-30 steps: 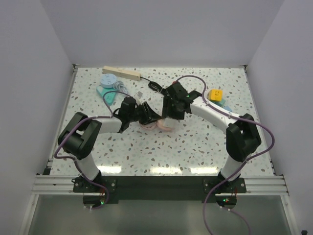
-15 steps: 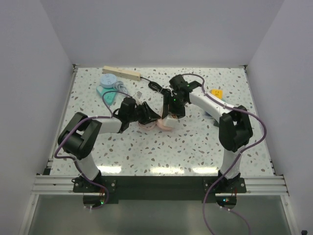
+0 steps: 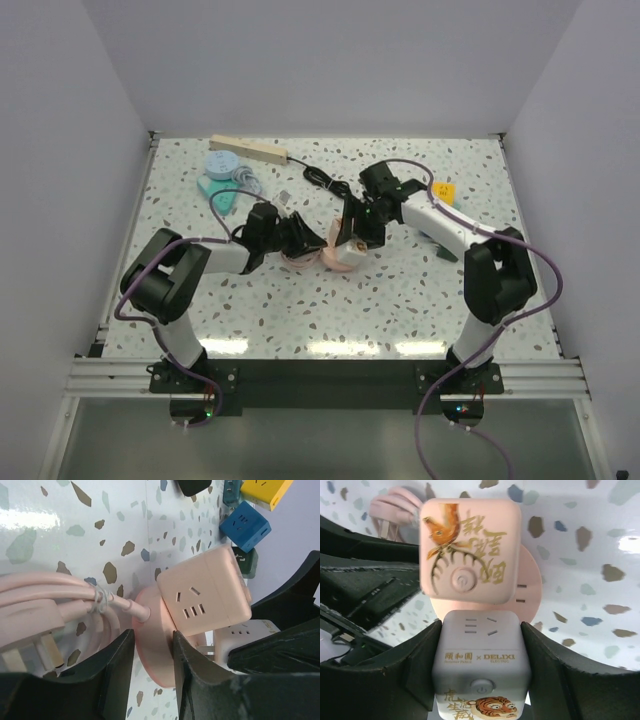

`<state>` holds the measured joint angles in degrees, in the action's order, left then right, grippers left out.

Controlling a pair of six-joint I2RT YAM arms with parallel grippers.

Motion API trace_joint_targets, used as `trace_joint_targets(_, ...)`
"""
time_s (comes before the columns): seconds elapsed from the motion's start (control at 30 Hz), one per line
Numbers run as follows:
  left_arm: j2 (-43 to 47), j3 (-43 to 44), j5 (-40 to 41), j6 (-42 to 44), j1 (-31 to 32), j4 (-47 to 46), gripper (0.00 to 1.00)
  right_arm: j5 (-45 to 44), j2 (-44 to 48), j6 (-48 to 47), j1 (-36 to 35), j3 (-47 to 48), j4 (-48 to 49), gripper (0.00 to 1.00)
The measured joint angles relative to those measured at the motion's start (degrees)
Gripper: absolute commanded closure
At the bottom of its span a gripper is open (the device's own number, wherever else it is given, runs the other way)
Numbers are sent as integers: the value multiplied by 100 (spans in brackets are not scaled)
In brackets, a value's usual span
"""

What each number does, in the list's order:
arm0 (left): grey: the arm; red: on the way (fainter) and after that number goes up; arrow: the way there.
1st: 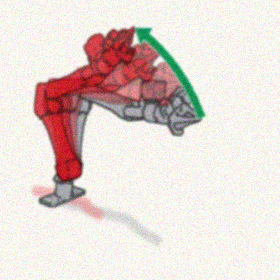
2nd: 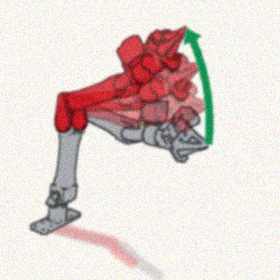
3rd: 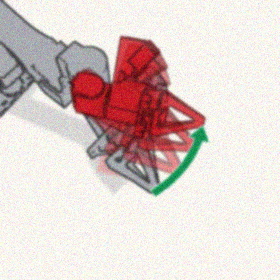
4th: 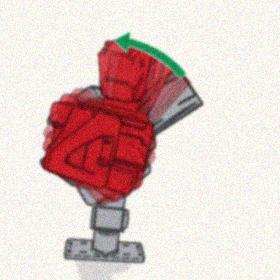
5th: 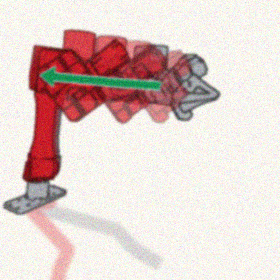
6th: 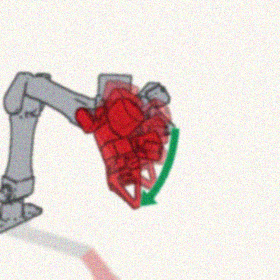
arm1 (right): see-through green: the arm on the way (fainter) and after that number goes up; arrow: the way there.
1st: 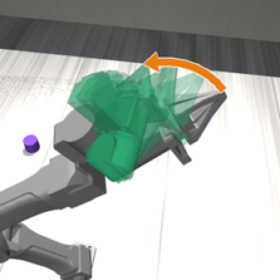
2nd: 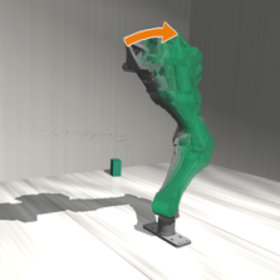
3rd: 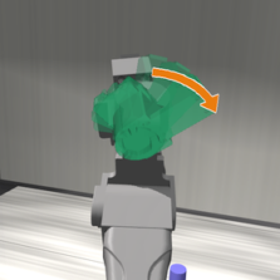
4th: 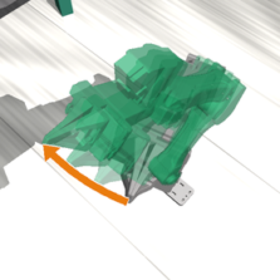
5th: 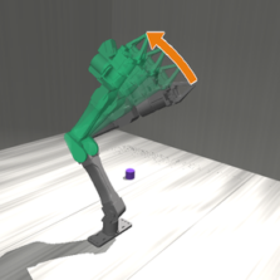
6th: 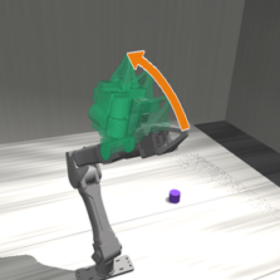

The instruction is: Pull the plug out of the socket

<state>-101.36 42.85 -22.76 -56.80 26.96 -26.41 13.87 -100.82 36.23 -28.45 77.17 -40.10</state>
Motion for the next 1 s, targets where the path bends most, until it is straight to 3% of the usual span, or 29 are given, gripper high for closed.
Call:
trace_joint_targets(0.23, -55, -133, 459, 260, -190, 396, 100, -822, 319, -468, 463, 708, -1027, 100)
trace_joint_targets(0.4, -74, -151, 527, 302, -216, 437, 100, -1165, 671, -675, 1108, 1198, -1217, 100)
trace_joint_targets(0.53, -74, -151, 516, 299, -216, 433, 100, -1661, 564, -800, 1176, 1316, -1285, 100)
trace_joint_targets(0.67, -35, -151, 498, 302, -216, 452, 100, -2090, -55, -890, 1373, 1552, -1355, 100)
trace_joint_targets(1.0, 498, -149, 435, 496, -221, 682, 100, -2496, -2441, -988, 1853, 3289, -1351, 100)
